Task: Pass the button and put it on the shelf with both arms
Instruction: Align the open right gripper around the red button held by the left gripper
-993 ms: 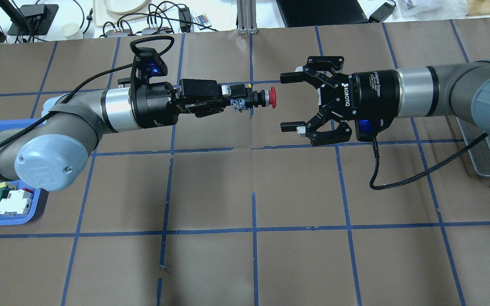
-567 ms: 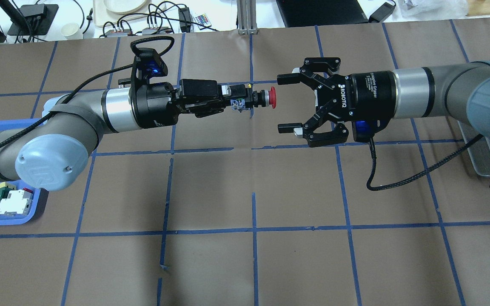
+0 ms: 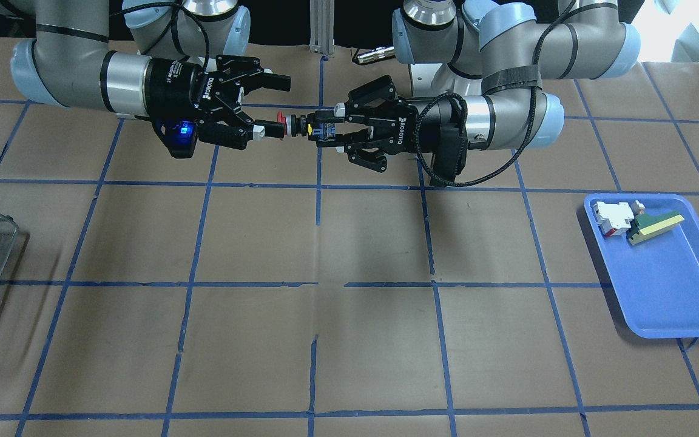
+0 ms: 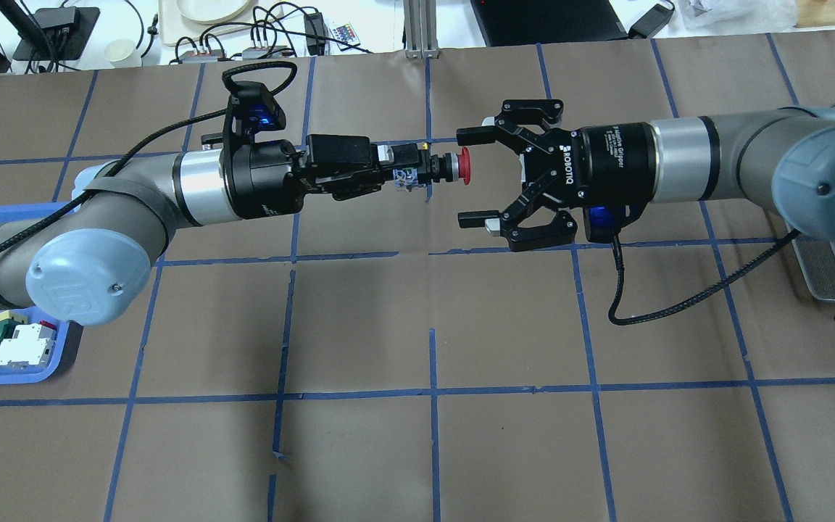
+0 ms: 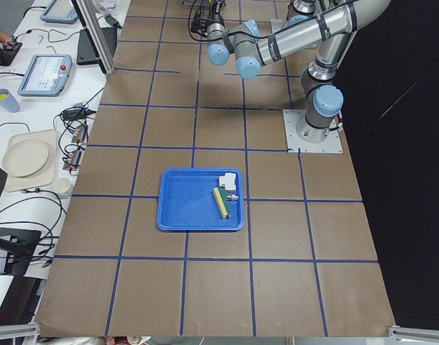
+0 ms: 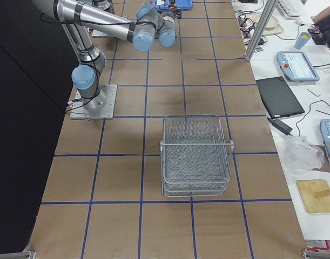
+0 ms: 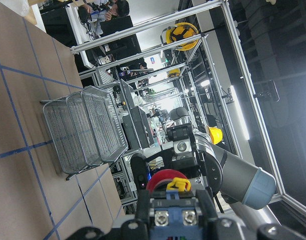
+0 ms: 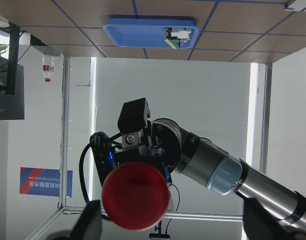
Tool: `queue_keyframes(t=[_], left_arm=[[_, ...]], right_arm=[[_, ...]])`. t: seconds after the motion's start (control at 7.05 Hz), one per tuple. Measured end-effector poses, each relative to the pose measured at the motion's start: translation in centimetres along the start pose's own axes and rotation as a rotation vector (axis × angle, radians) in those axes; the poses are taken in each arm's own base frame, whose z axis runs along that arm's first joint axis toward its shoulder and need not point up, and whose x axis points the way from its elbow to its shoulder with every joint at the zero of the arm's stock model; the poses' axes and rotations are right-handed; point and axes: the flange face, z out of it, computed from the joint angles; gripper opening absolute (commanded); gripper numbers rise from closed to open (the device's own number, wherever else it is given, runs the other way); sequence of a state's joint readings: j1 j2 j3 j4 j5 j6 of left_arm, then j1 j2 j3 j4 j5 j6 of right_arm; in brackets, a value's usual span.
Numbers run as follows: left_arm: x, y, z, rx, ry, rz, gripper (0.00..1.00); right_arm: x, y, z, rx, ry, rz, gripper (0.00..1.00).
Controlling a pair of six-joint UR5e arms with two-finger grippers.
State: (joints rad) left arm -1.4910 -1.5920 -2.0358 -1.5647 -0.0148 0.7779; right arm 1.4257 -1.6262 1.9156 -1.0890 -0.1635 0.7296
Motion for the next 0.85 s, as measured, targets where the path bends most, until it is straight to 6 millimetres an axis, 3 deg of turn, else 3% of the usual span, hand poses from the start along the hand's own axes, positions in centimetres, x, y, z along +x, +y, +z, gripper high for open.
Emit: queue_keyframes(t=[0.85], left_arm=[[0.09,0.03,0.0,0.0,0.0,0.003,0.08]], right_arm=[[0.09,-0.34,0.07,0.003,0.007,0.016,0.93]])
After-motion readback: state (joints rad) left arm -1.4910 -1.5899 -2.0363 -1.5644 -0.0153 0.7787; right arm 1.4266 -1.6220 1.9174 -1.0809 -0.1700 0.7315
